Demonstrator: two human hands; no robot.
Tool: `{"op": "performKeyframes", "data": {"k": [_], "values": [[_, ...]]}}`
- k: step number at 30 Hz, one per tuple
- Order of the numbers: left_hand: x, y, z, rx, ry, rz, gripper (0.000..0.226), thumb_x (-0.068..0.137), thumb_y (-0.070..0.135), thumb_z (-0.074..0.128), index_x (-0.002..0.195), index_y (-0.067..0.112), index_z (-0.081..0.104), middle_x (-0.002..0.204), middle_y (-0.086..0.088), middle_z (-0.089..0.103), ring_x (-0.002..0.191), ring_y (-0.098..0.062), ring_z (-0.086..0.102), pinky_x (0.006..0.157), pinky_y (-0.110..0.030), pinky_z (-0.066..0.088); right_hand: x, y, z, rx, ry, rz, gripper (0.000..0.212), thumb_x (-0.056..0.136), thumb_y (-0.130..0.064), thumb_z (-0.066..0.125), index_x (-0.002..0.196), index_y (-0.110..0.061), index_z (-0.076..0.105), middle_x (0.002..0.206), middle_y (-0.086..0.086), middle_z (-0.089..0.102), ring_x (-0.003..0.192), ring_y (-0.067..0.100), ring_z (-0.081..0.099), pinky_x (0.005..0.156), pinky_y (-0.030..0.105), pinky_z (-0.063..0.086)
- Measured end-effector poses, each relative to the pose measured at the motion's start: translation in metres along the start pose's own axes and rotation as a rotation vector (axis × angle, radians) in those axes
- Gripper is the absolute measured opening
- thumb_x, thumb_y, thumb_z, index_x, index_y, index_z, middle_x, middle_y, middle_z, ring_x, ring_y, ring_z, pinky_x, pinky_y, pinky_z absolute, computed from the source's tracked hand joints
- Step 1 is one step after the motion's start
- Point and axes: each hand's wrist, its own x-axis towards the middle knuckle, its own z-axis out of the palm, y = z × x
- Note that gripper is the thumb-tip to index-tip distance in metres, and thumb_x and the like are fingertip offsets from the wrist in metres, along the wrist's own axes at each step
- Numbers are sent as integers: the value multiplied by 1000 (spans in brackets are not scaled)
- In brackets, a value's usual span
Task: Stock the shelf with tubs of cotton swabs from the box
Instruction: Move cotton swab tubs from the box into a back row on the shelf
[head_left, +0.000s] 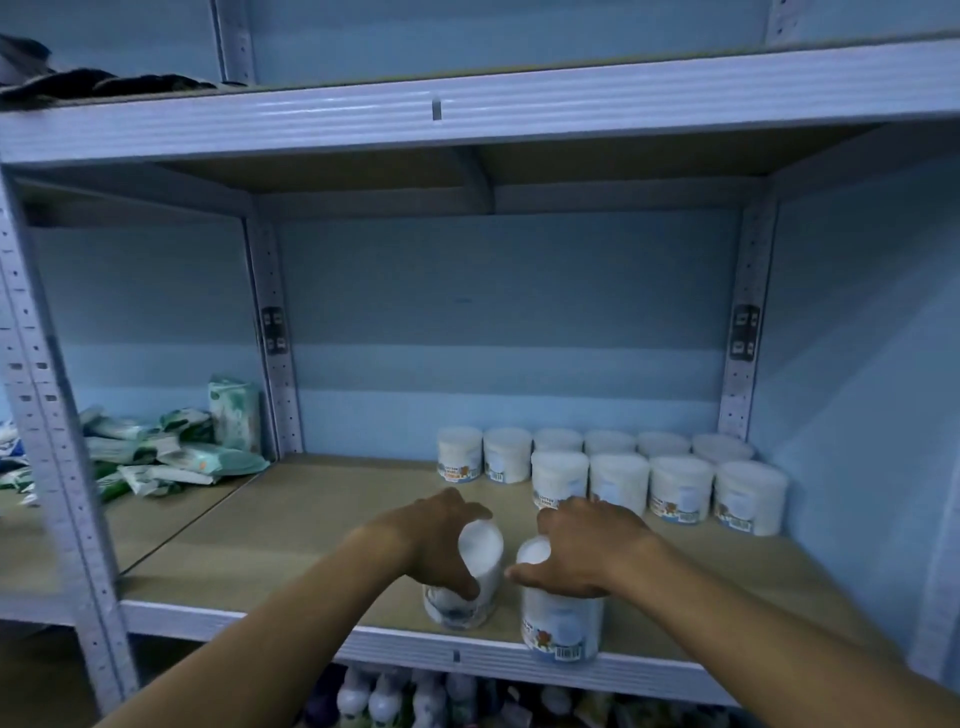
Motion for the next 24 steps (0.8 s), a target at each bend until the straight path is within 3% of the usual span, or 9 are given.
{"op": "performKeyframes", "data": {"k": [6, 12, 18, 24], "values": [[-1, -1, -4, 2, -19, 2, 90, 74, 49, 75, 151, 36, 30, 154, 1, 31, 138, -23, 38, 110, -38, 38, -1, 3, -8, -15, -45, -12, 100, 68, -95, 39, 146, -33, 41, 151, 3, 44, 131, 29, 49, 101, 45, 44], [-4, 3, -7, -28, 46, 15, 86, 74, 53, 76, 148, 32, 37, 152, 2, 37, 137, -21, 40, 110, -36, 37, -7, 10, -16, -25, -115, -136, 110, 59, -81, 72, 151, -44, 24, 151, -5, 35, 132, 26, 48, 100, 43, 47], [-4, 7, -3, 13, 40, 16, 80, 71, 55, 78, 141, 34, 46, 144, 1, 45, 132, -21, 44, 107, -36, 40, 0, 11, -7, -22, -103, -195, 104, 63, -47, 90, 147, -45, 29, 144, -3, 39, 123, 25, 51, 93, 42, 52], [1, 5, -2, 37, 31, 13, 69, 77, 41, 78, 139, 34, 48, 142, 1, 48, 131, -20, 45, 103, -32, 41, 6, 11, 1, -6, -38, -204, 91, 69, -48, 85, 145, -46, 34, 137, -3, 46, 120, 24, 53, 89, 39, 51]]}}
